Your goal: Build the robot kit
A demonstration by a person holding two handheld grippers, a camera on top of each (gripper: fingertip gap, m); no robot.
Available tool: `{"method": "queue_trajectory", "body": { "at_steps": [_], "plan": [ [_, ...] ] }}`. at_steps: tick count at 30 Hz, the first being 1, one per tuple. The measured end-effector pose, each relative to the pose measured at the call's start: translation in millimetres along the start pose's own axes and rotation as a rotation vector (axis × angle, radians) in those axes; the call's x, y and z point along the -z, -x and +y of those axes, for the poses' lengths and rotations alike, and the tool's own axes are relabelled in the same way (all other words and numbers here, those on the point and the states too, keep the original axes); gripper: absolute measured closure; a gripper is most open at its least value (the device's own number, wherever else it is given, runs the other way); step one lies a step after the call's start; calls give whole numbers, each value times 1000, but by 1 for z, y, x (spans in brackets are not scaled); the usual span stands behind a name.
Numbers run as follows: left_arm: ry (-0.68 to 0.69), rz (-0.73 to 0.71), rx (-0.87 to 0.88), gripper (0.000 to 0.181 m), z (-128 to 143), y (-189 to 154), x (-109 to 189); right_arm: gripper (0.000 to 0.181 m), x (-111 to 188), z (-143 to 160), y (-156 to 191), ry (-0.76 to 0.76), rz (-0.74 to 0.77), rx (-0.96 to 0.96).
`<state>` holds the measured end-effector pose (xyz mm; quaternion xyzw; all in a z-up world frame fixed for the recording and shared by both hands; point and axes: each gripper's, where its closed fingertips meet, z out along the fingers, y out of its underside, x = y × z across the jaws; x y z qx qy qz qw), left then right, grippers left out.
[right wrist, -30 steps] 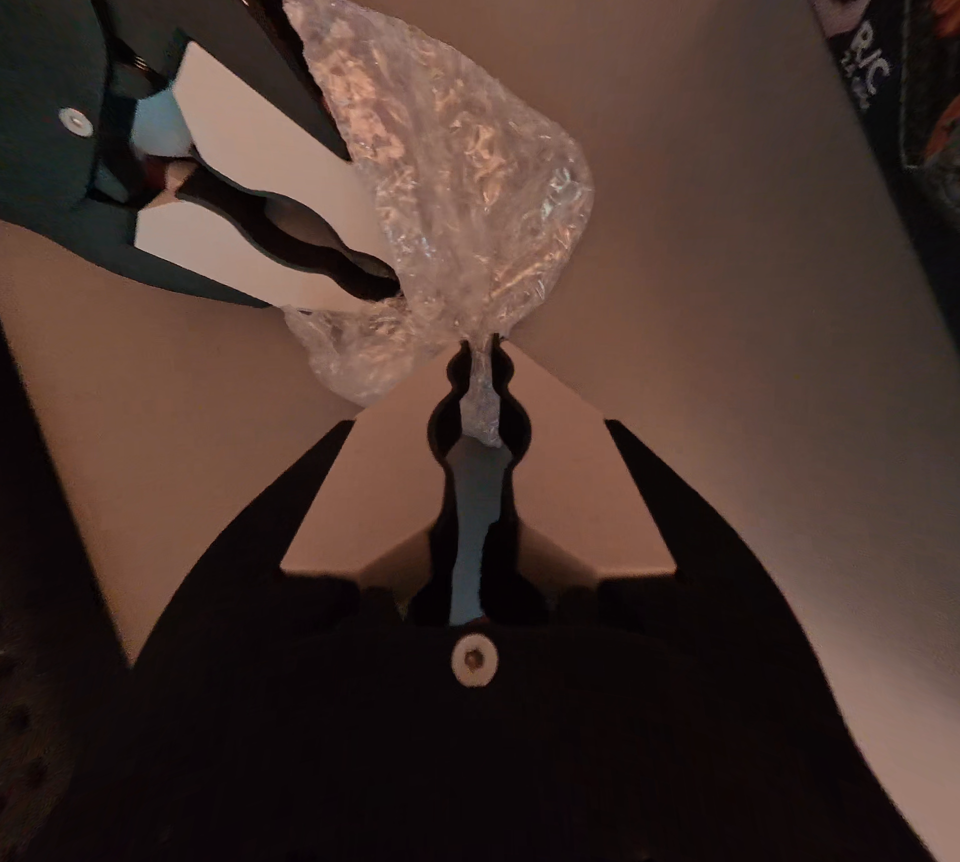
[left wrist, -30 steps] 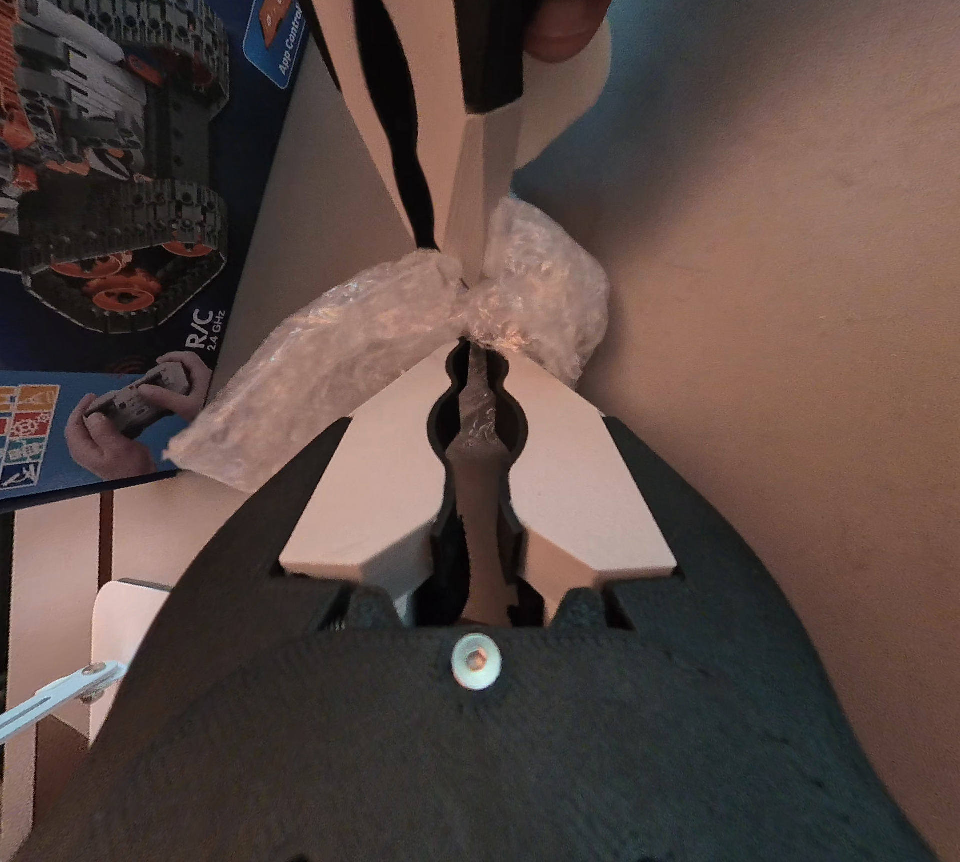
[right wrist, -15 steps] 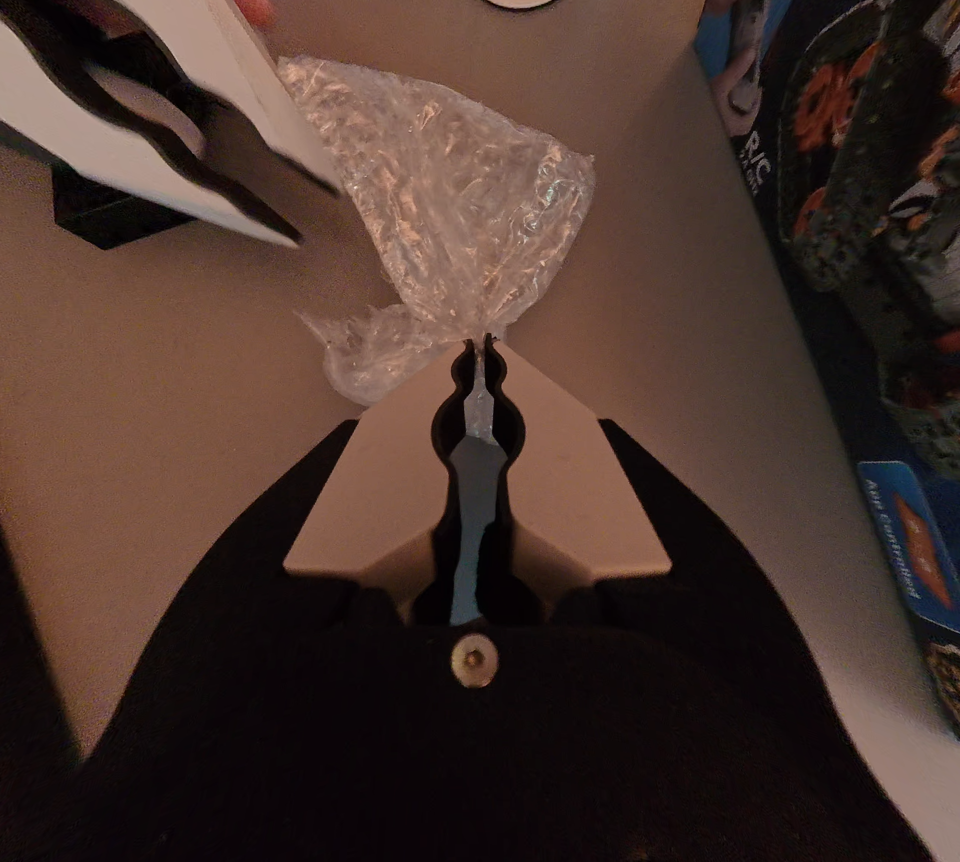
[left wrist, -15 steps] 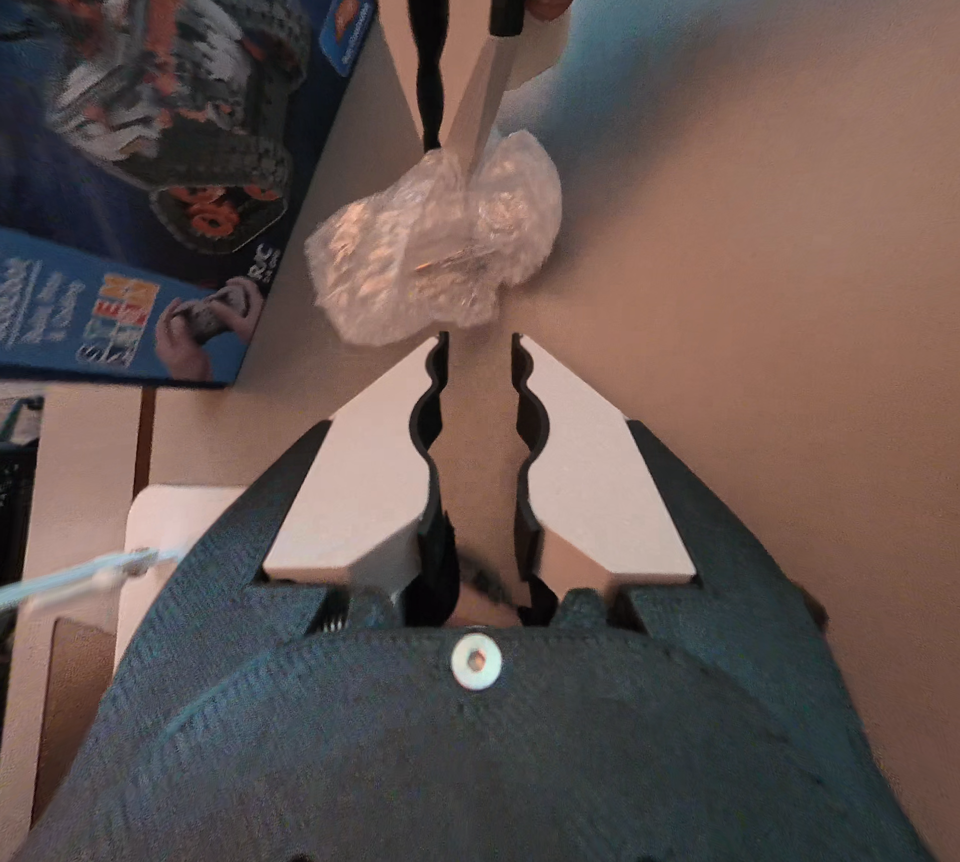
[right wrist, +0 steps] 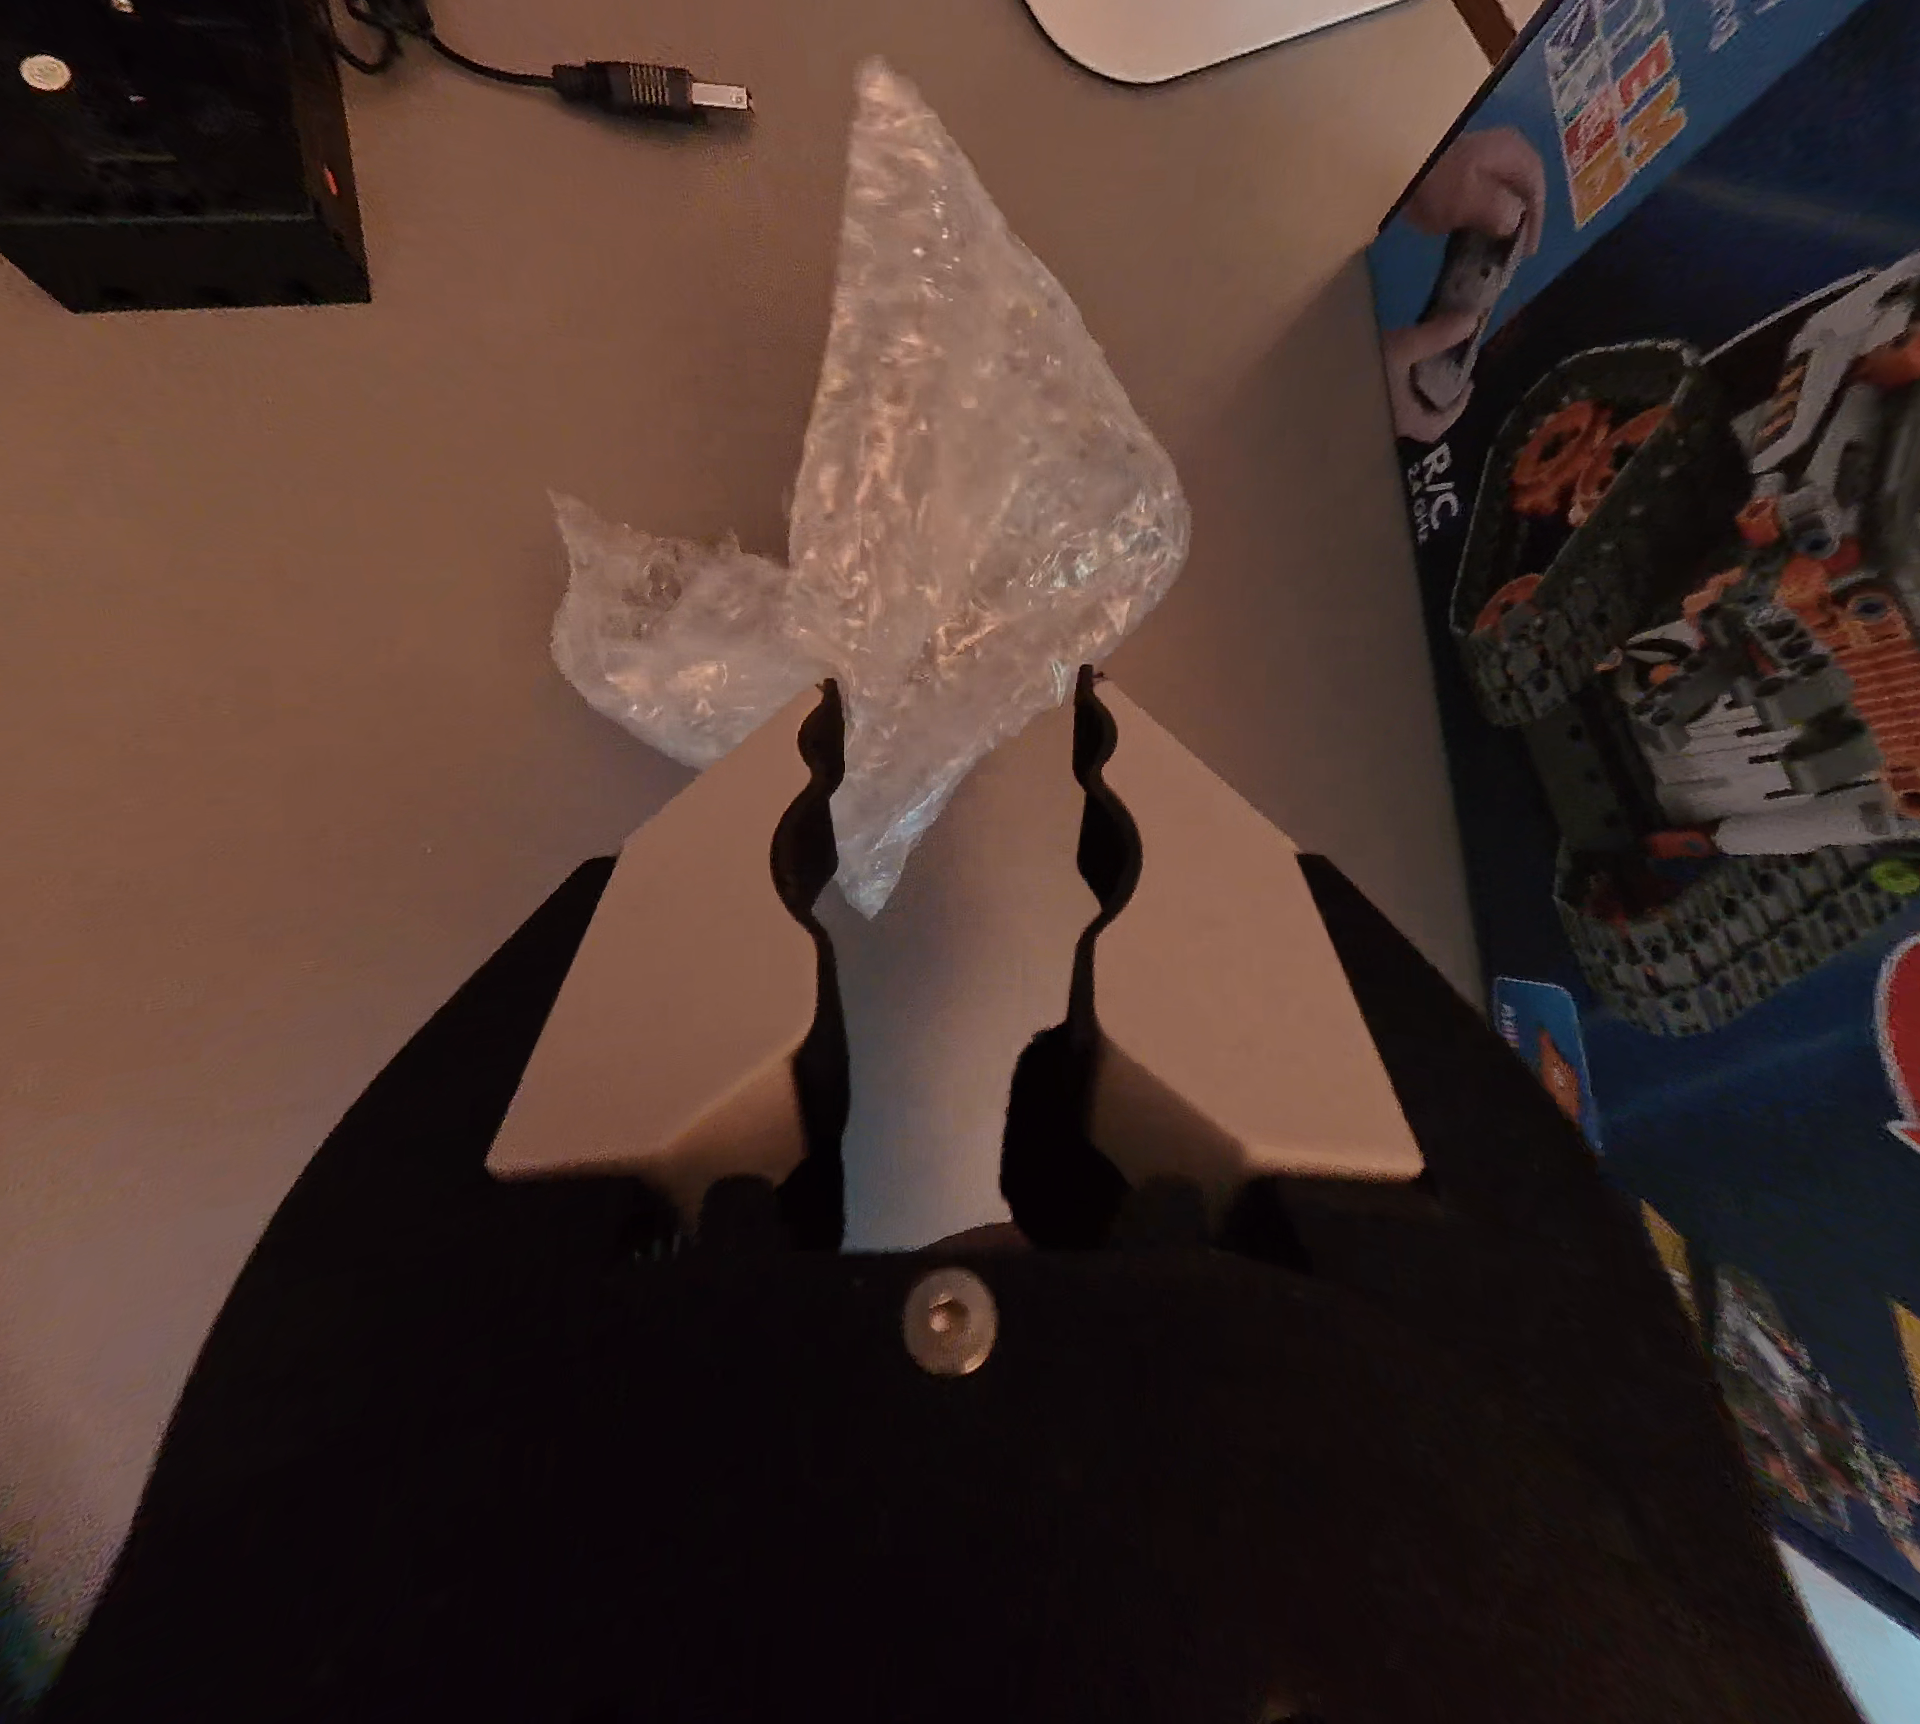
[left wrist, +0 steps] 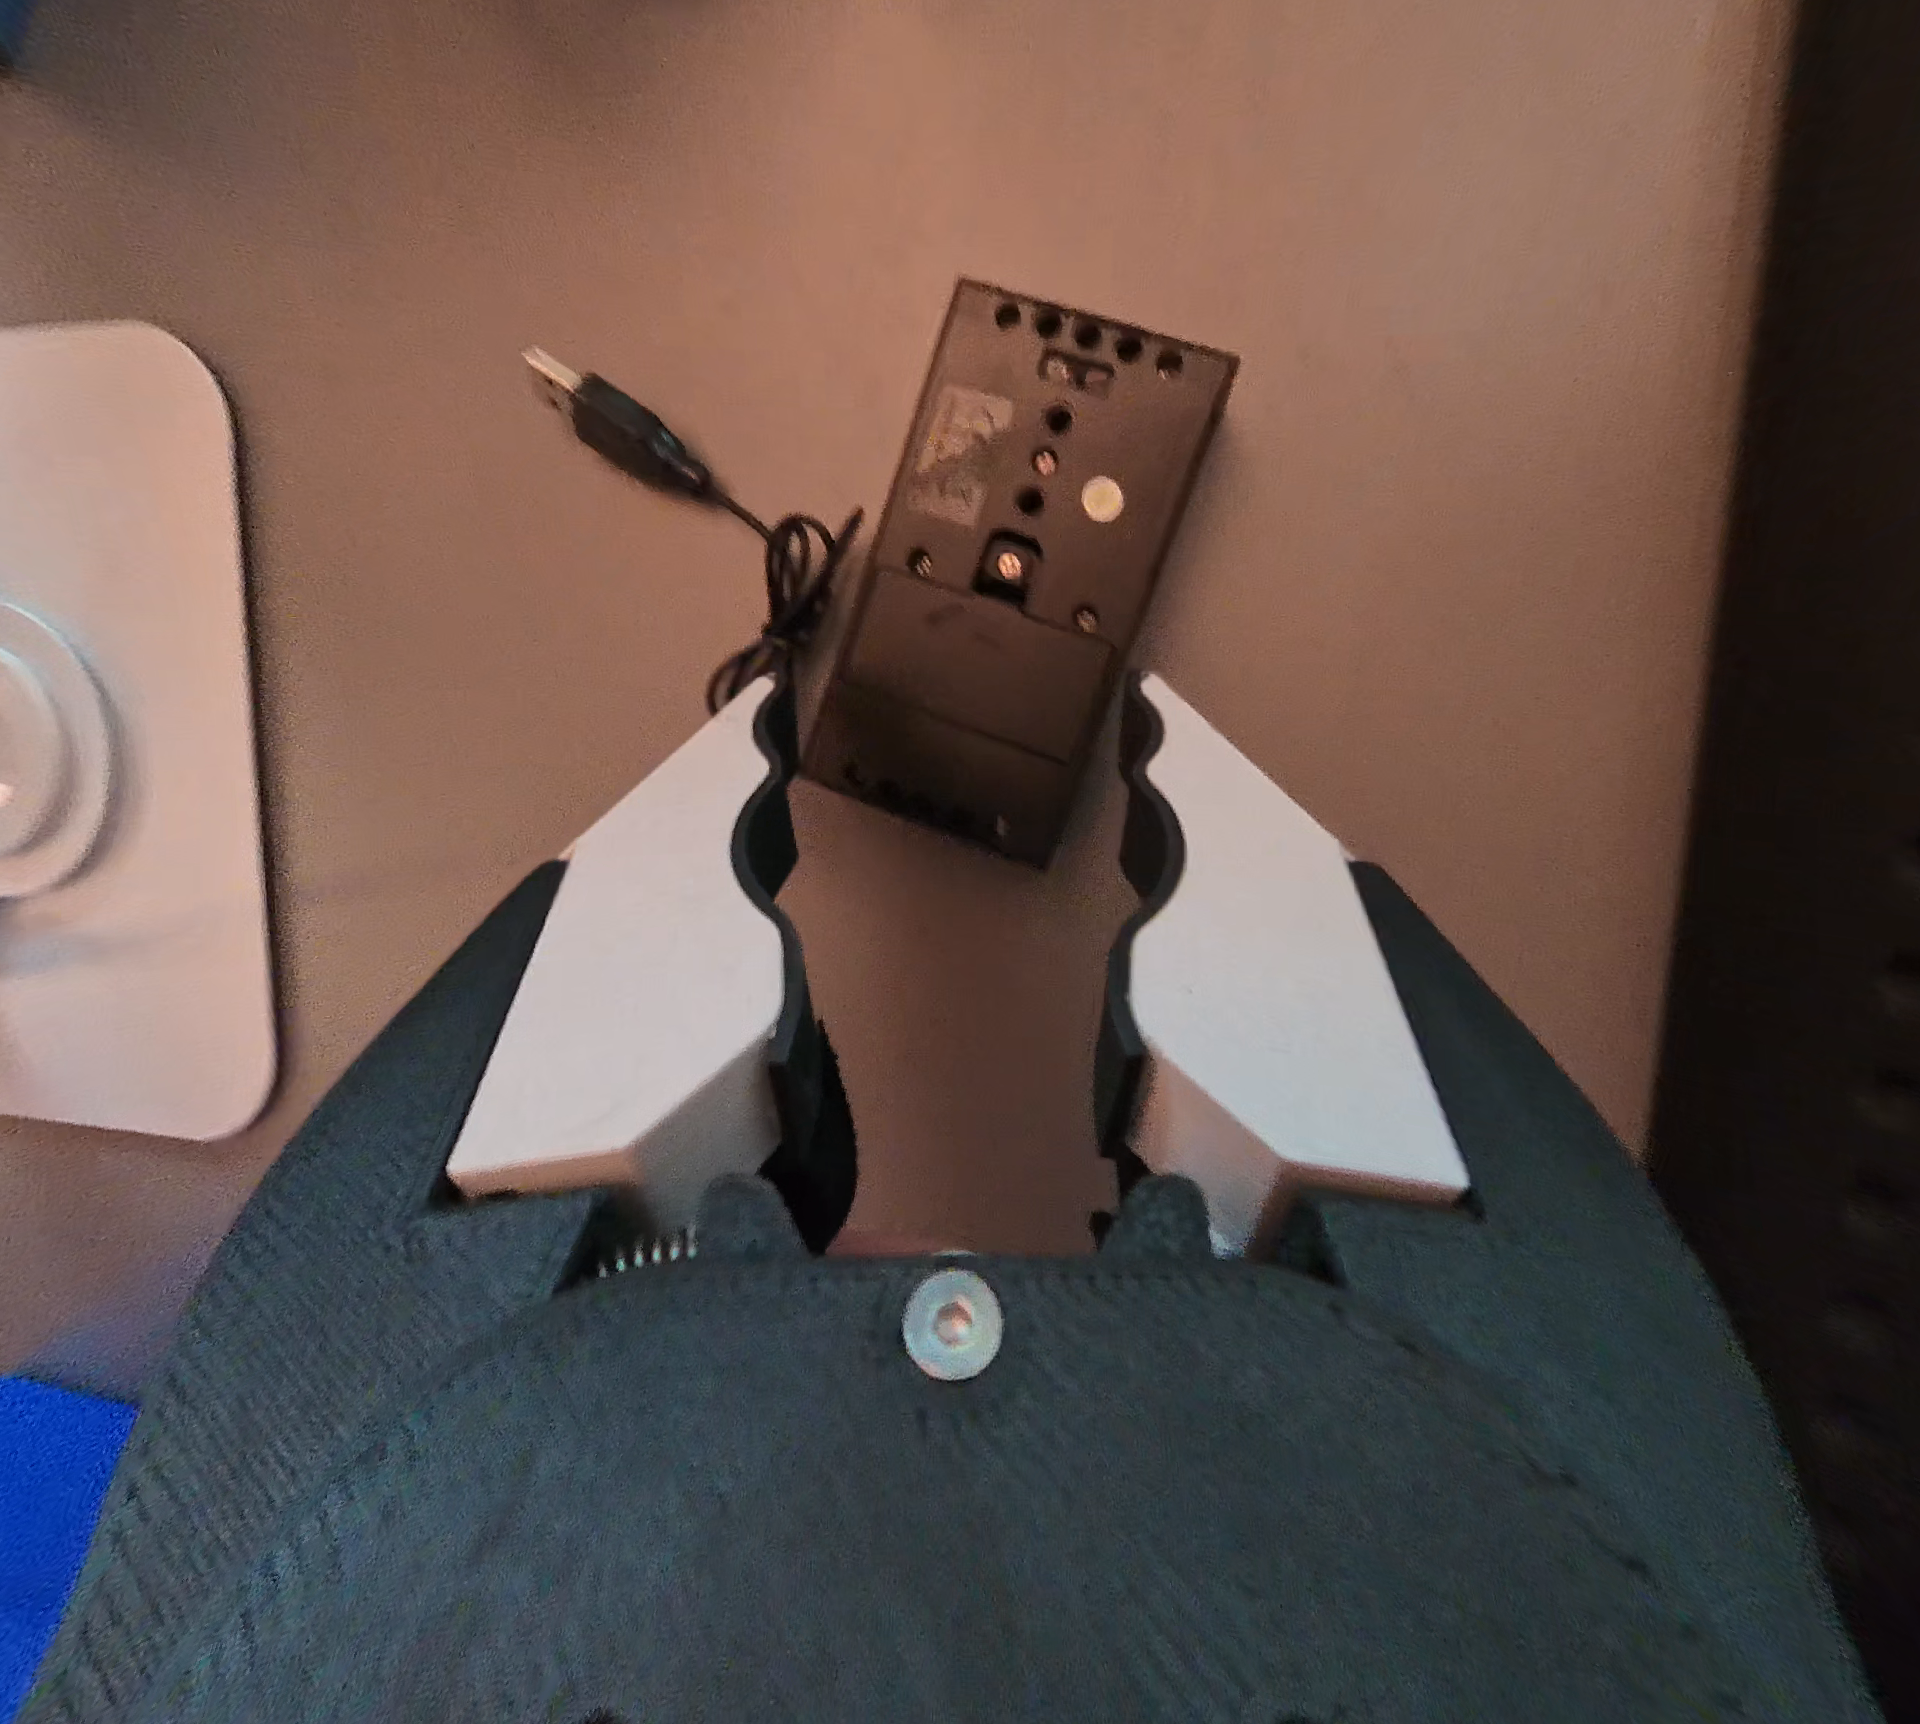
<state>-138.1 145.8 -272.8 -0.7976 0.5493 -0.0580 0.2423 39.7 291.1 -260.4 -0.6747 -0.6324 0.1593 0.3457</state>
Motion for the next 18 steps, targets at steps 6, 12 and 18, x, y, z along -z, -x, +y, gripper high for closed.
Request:
{"method": "queue_trajectory", "body": {
  "at_steps": [6, 12, 18],
  "plan": [
    [-24, -45, 121, 116, 32, 6, 20, 139, 28, -25, -7, -99, 83, 45],
    [-17, -66, 109, 113, 44, 0, 9, 129, 31, -13, -1, -25, 57, 70],
    [-44, -86, 98, 120, 40, 1, -6, 120, 56, -48, 13, -116, 128, 135]
  ]
}}
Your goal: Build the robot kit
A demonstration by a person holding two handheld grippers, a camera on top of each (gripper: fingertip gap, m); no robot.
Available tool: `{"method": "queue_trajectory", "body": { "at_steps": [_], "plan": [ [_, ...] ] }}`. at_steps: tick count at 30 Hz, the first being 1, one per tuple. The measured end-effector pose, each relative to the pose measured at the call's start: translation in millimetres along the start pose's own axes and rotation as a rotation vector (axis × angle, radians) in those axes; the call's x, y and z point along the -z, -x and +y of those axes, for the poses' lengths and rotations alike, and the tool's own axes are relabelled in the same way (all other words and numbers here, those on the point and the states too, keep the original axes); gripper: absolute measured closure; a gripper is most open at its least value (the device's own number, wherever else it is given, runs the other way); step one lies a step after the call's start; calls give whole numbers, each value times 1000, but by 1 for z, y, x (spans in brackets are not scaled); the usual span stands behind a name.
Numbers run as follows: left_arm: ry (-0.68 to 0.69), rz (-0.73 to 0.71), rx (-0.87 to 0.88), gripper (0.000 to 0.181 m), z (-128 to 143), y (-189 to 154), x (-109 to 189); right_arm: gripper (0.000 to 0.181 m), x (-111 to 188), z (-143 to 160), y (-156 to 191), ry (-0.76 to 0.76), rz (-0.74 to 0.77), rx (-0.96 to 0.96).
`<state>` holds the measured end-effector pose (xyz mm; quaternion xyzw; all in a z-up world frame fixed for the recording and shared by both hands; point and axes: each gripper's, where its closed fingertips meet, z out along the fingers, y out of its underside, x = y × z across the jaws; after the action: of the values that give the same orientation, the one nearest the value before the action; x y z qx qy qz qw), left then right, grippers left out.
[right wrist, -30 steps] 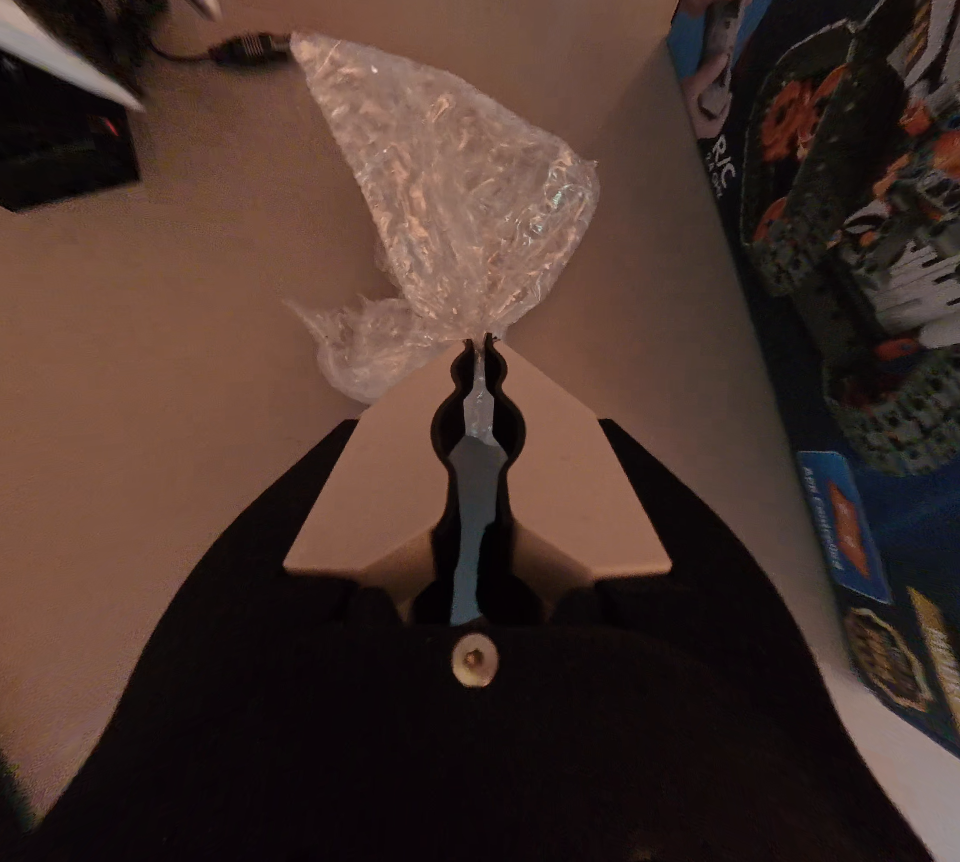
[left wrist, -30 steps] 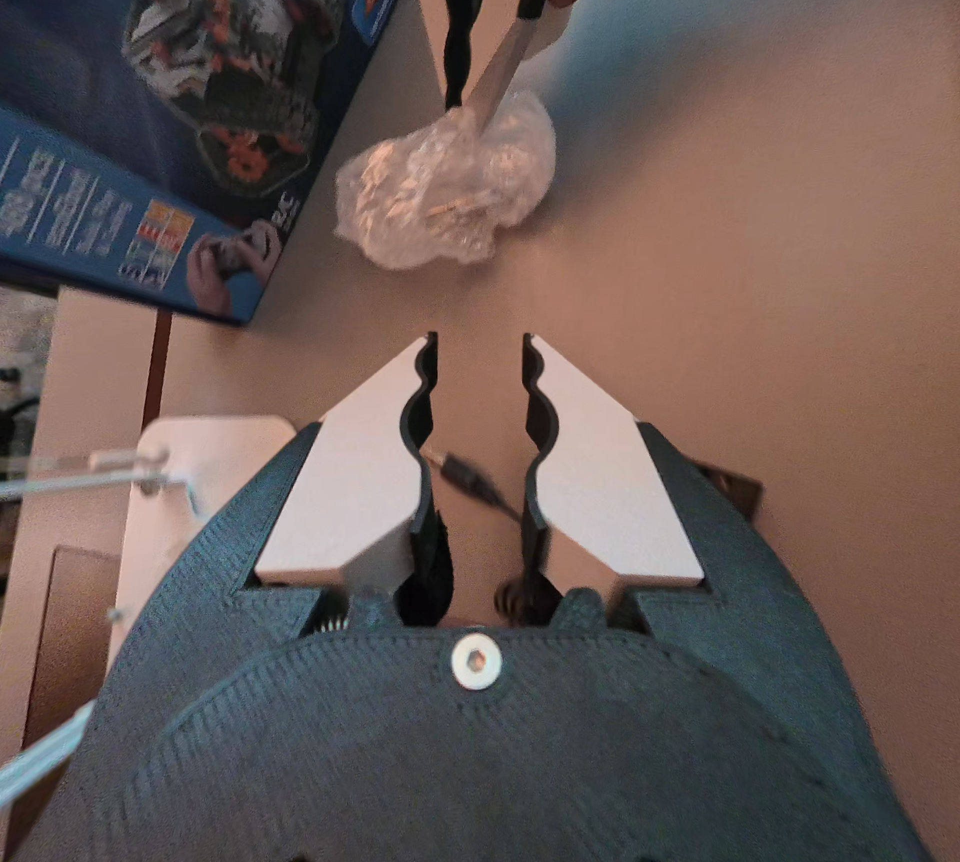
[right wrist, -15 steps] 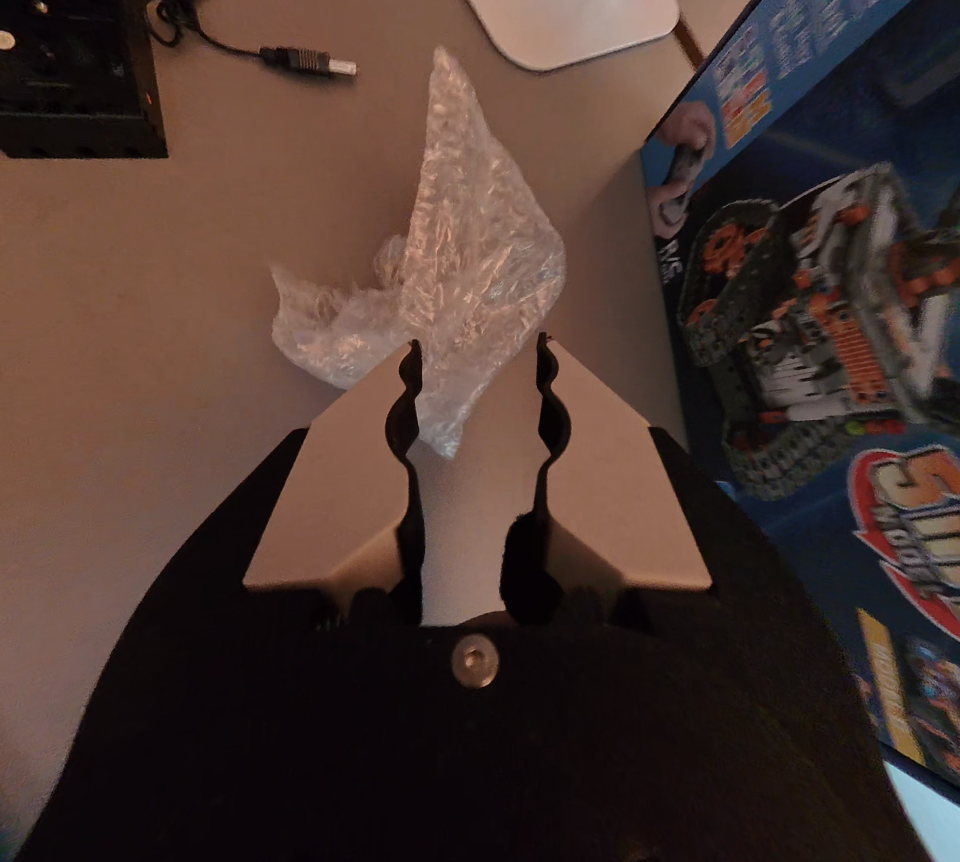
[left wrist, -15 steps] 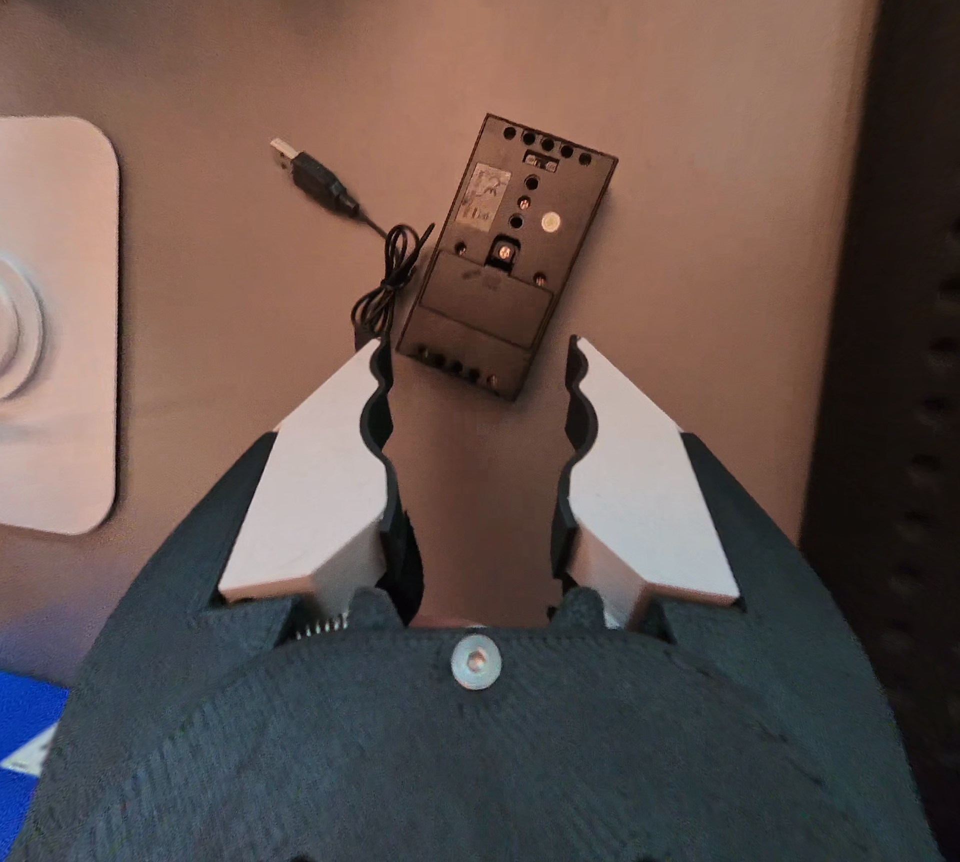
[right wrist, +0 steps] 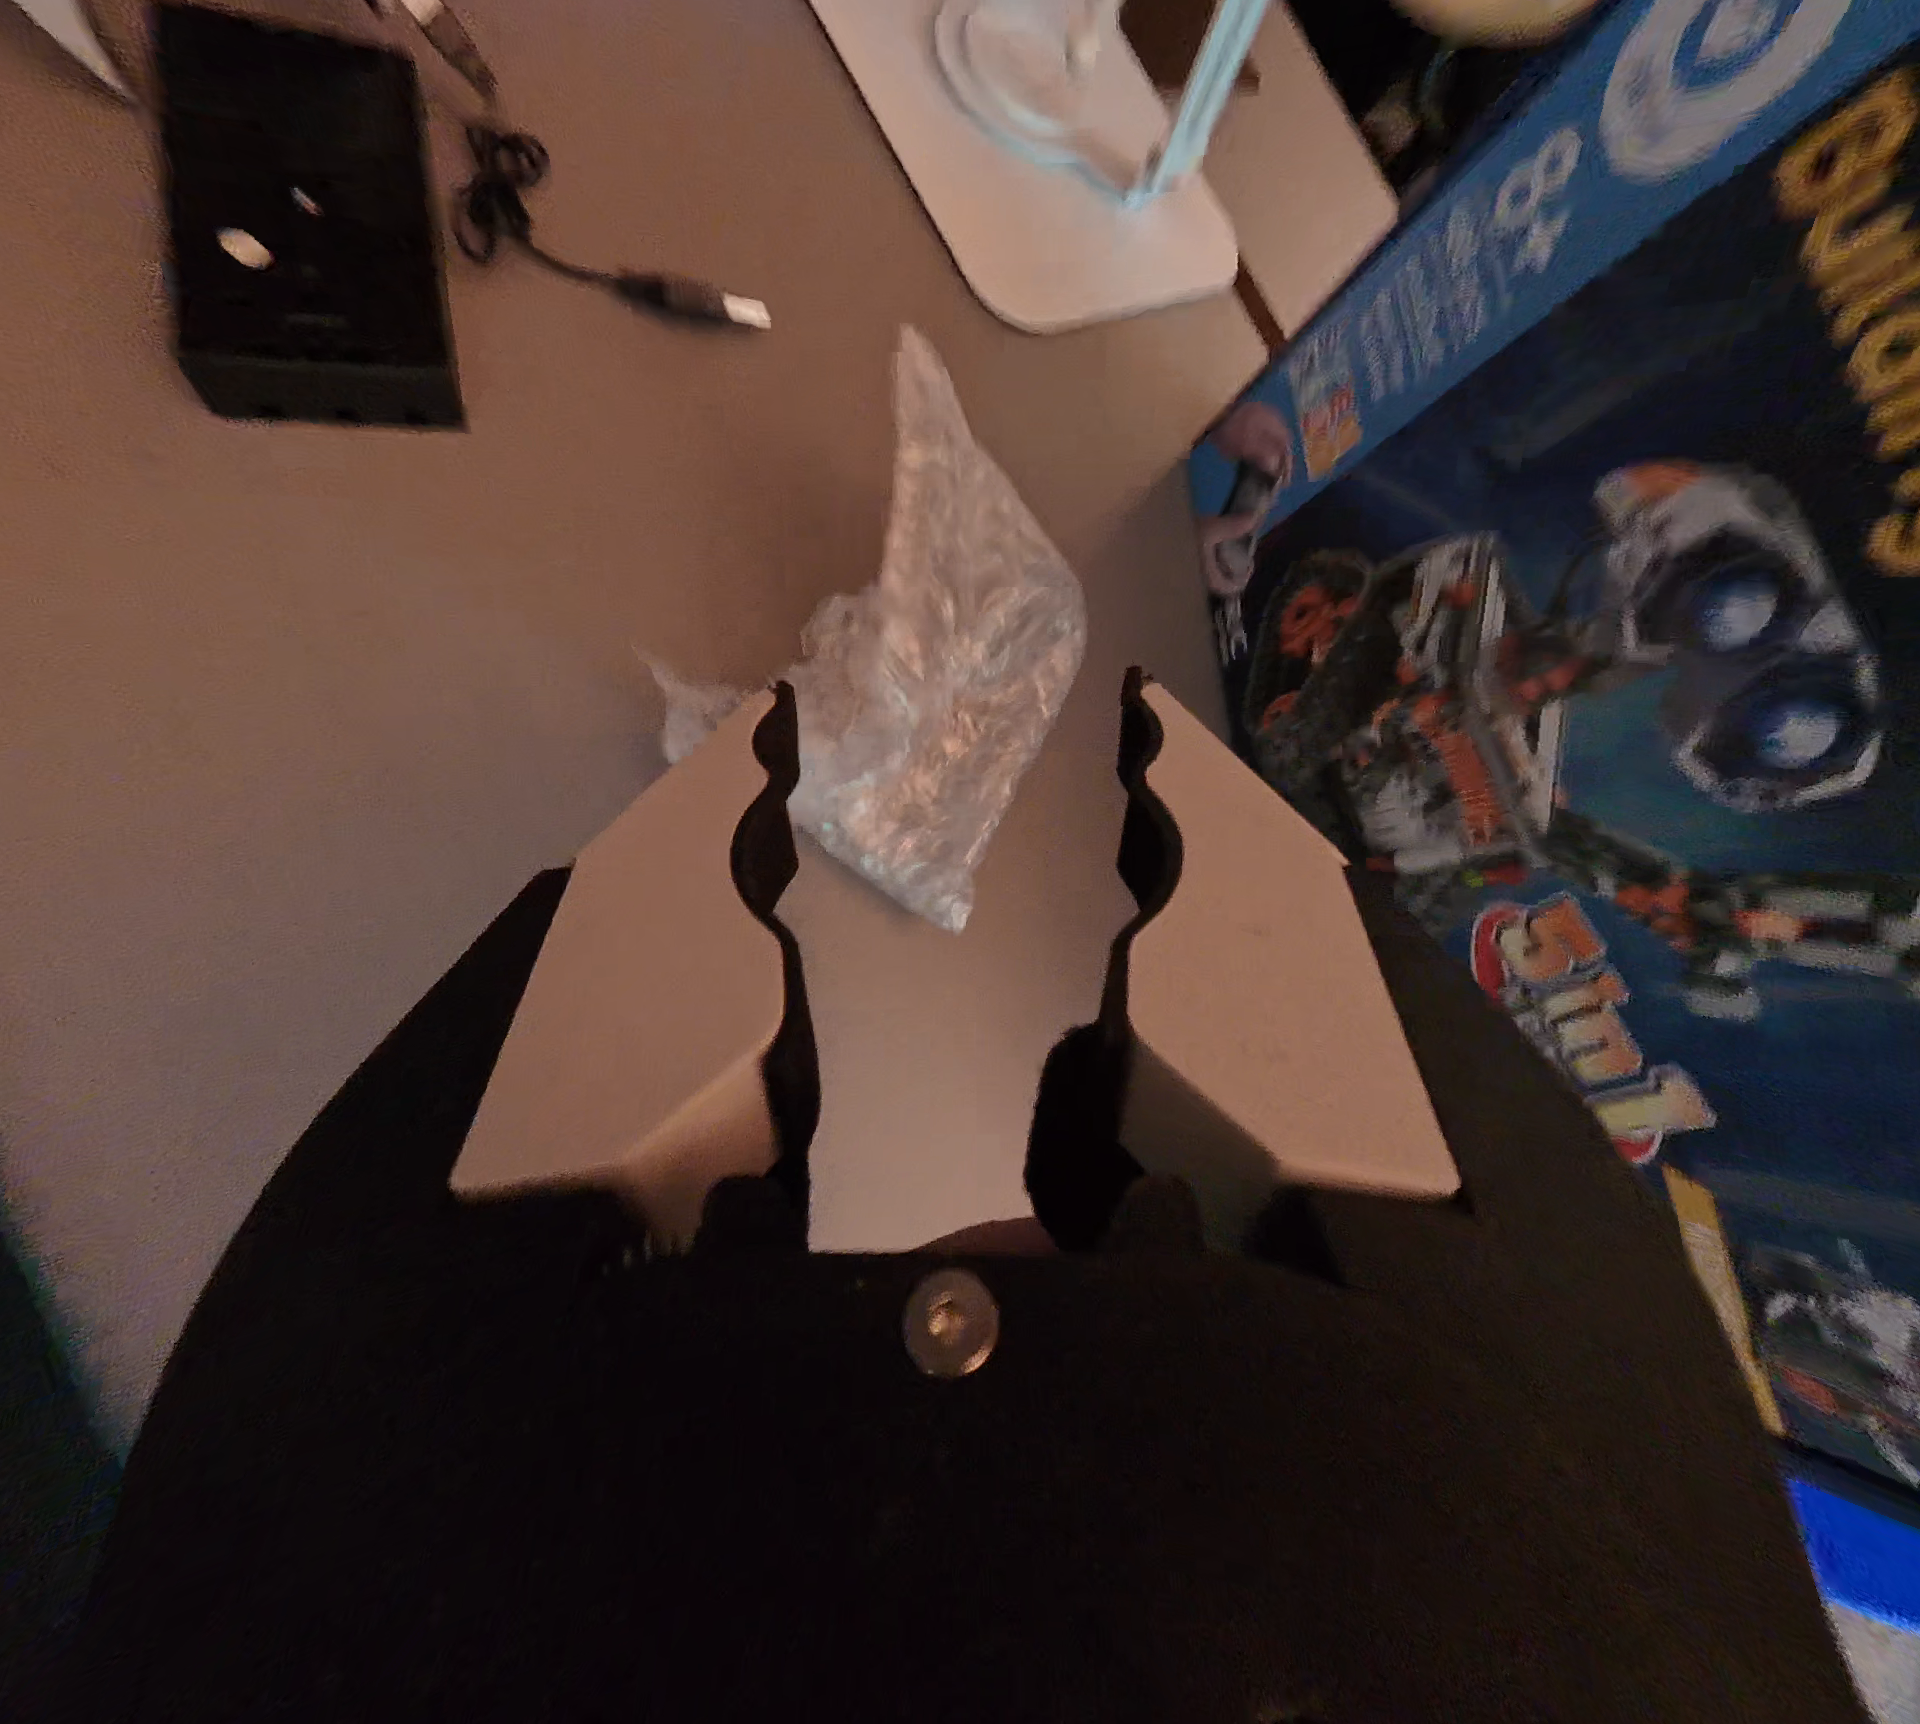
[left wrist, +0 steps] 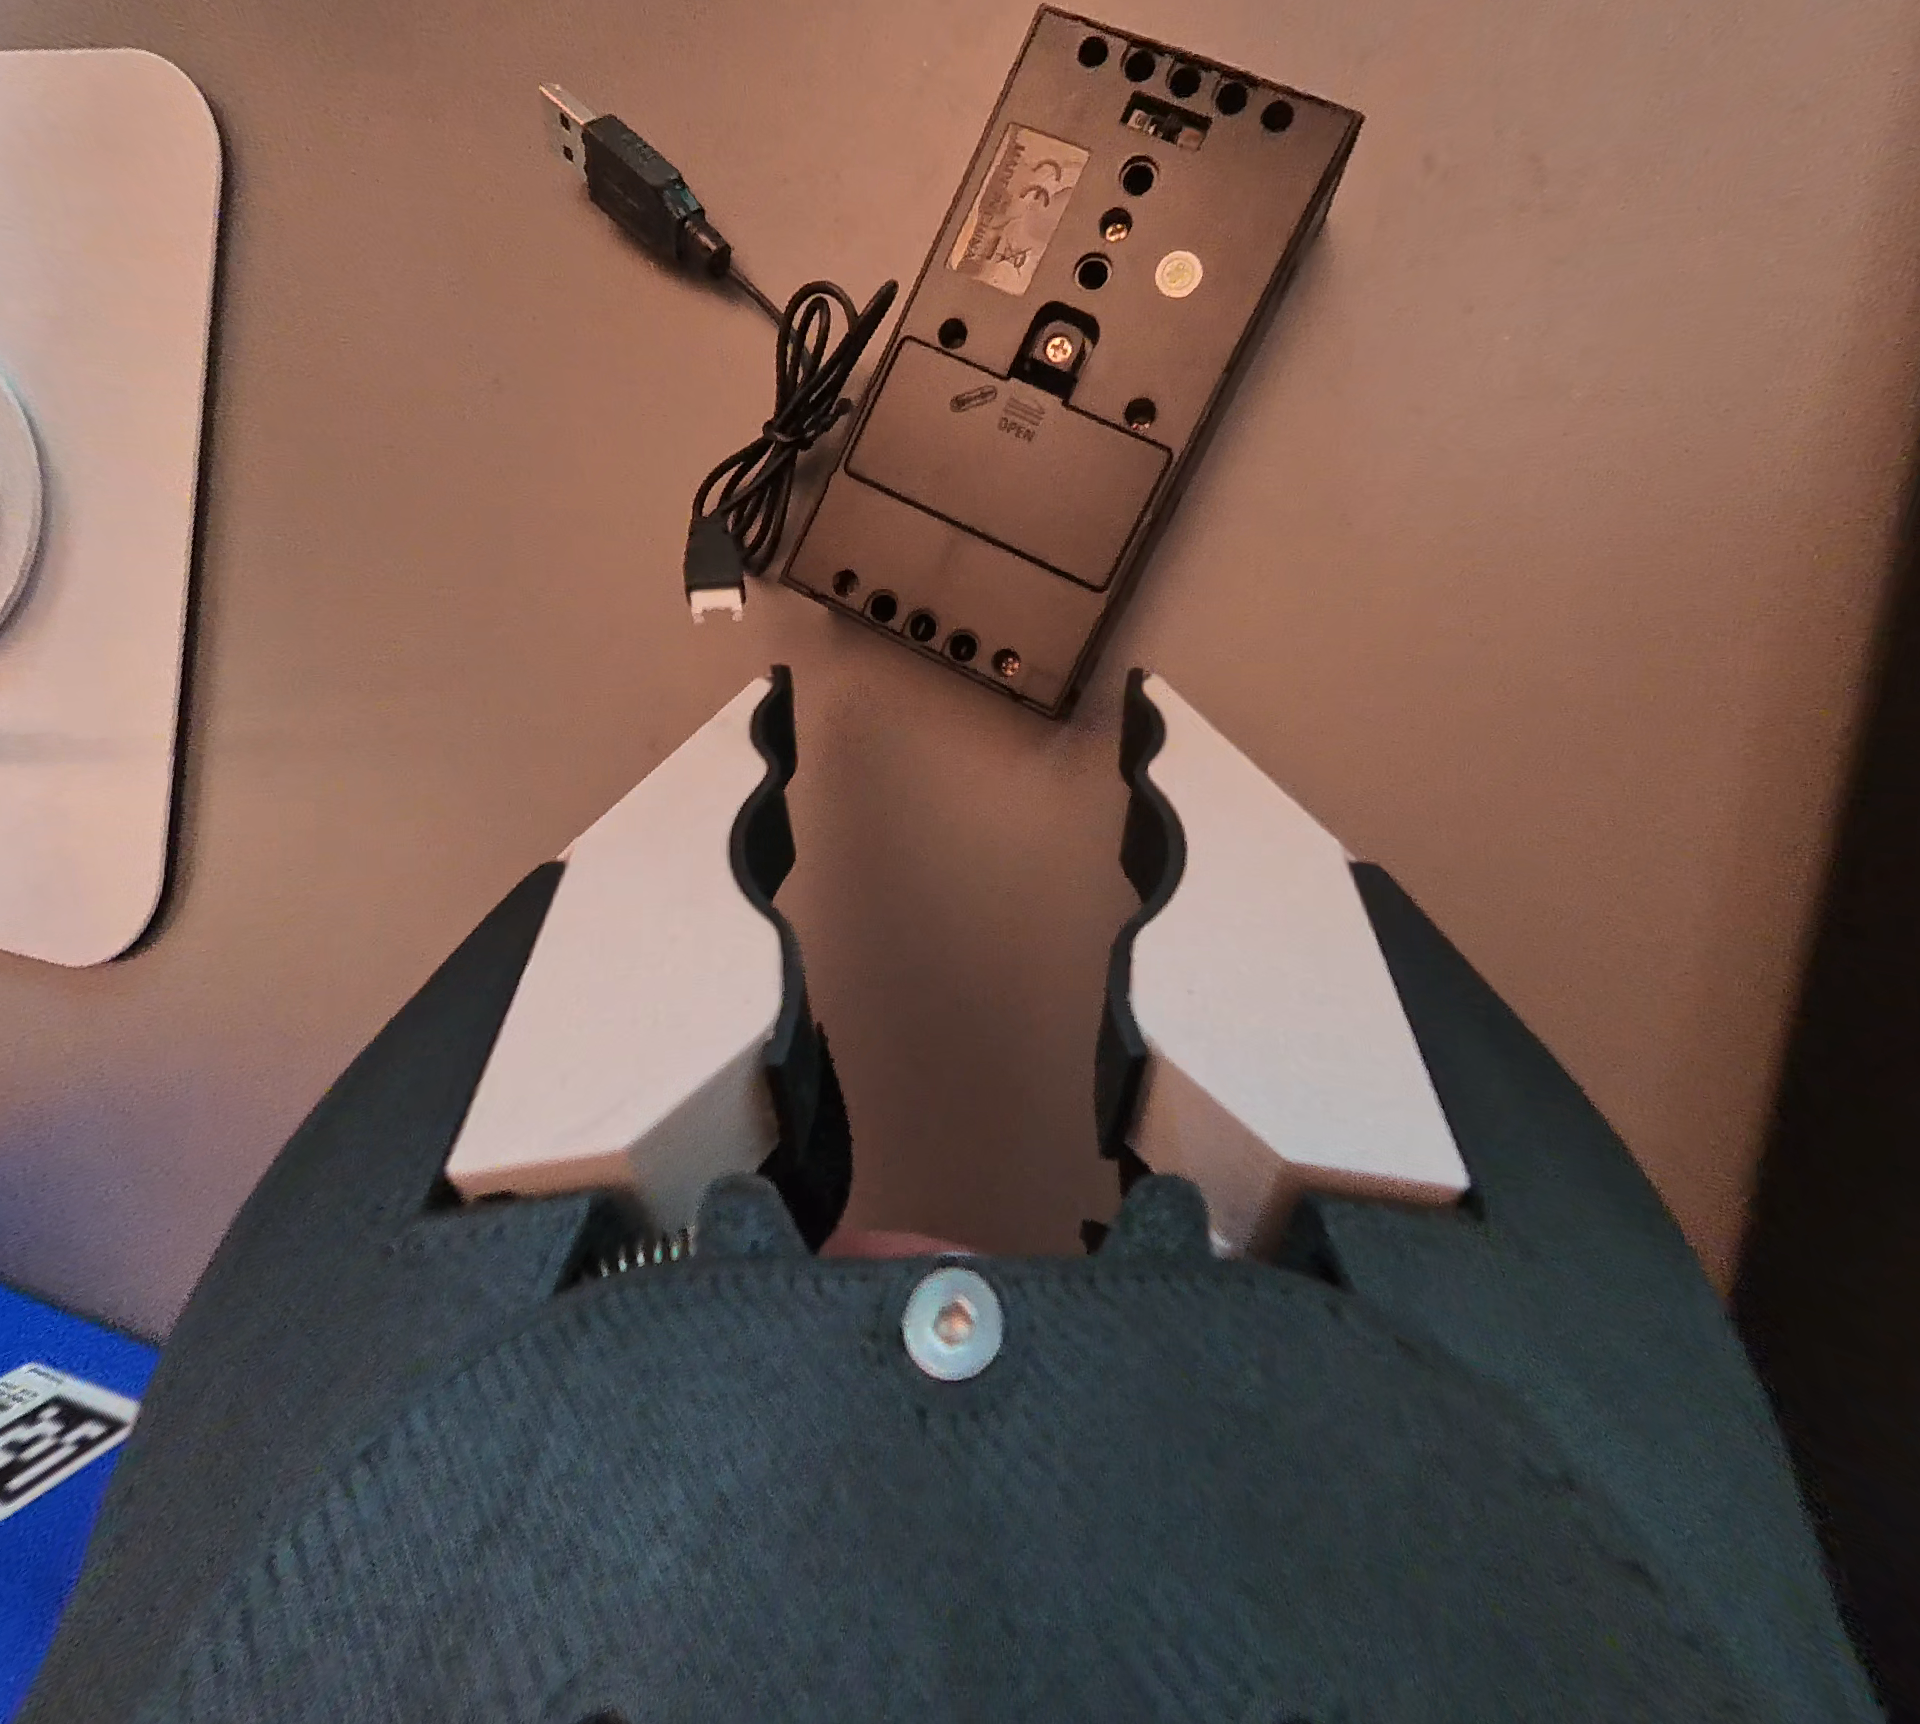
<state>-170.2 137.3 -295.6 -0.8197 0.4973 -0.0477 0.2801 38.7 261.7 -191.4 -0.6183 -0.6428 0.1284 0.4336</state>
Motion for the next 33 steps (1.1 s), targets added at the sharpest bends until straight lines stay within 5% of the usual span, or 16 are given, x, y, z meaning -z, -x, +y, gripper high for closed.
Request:
{"method": "queue_trajectory", "body": {
  "at_steps": [6, 11, 16, 19, 23, 27, 33],
  "plan": [
    [-8, -21, 4, 138, -4, 1, -8, 117, -38, -57, 106, -32, -333, 6],
    [-31, -22, 10, 138, -9, 0, -9, 116, -93, -48, 144, 111, -404, -42],
    [-56, -18, 18, 137, -11, 0, -11, 134, -106, -51, 148, 114, -403, -97],
    [-54, -17, 35, 141, -10, 1, -12, 115, -103, -48, 153, 133, -407, -76],
    [-64, -19, 38, 146, -12, 1, -14, 119, -109, -39, 162, 182, -403, -62],
    [-90, -20, 37, 133, -13, 1, -10, 120, -113, -39, 157, 181, -379, -84],
    [-188, -105, -28, 111, -25, 11, 4, 121, -101, -54, 146, 48, -567, -344]
  ]
}}
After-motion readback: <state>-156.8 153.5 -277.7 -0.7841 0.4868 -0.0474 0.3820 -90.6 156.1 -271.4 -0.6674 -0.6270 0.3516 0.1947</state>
